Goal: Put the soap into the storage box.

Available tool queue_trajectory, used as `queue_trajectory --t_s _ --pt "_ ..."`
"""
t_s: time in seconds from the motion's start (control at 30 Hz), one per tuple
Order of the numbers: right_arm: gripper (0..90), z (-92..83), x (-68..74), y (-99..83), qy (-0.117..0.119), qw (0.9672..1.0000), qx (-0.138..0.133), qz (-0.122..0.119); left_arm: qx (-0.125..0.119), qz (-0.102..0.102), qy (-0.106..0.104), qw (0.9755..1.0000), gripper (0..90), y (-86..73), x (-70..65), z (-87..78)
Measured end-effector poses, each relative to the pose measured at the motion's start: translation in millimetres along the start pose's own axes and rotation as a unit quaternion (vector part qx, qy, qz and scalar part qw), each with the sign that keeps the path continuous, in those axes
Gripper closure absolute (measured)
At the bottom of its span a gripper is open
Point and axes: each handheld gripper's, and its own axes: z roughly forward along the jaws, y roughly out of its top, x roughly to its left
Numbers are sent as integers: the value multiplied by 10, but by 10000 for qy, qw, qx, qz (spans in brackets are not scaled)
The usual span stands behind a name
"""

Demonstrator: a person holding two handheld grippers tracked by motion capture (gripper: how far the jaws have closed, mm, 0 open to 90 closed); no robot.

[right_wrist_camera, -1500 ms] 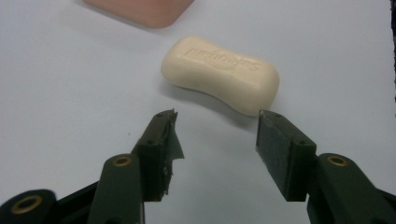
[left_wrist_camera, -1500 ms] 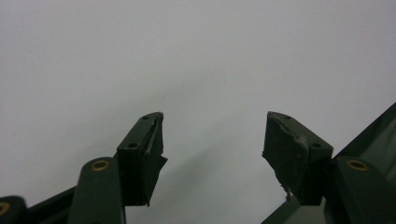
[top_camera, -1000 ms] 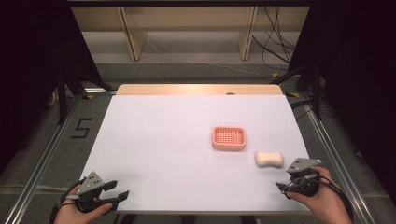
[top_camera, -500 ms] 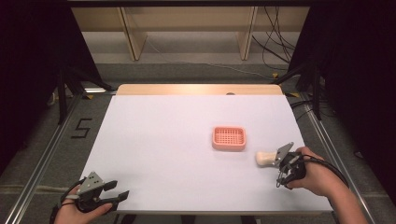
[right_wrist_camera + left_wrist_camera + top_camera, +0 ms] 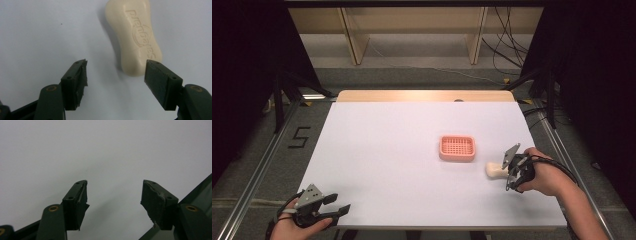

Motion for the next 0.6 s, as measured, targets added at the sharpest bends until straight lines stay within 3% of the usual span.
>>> queue_trajectory --t_s 0.13,0.17,0.27,0.37,0.6 --pt "329 42 -44 59 102 9999 129 32 -37 5 43 10000 372 -5 -4 7" --pt "330 62 -75 79 107 9998 100 -164 -41 3 43 10000 372 -5 -4 7" --pt "330 84 -121 123 32 9996 116 -252 -36 5 39 10000 371 -5 -3 6" --pt "331 95 -135 148 38 9997 94 -244 -29 11 34 10000 371 -5 -1 5" --pt "351 155 -200 225 119 9991 325 -252 -7 51 30 10000 372 -3 -1 2"
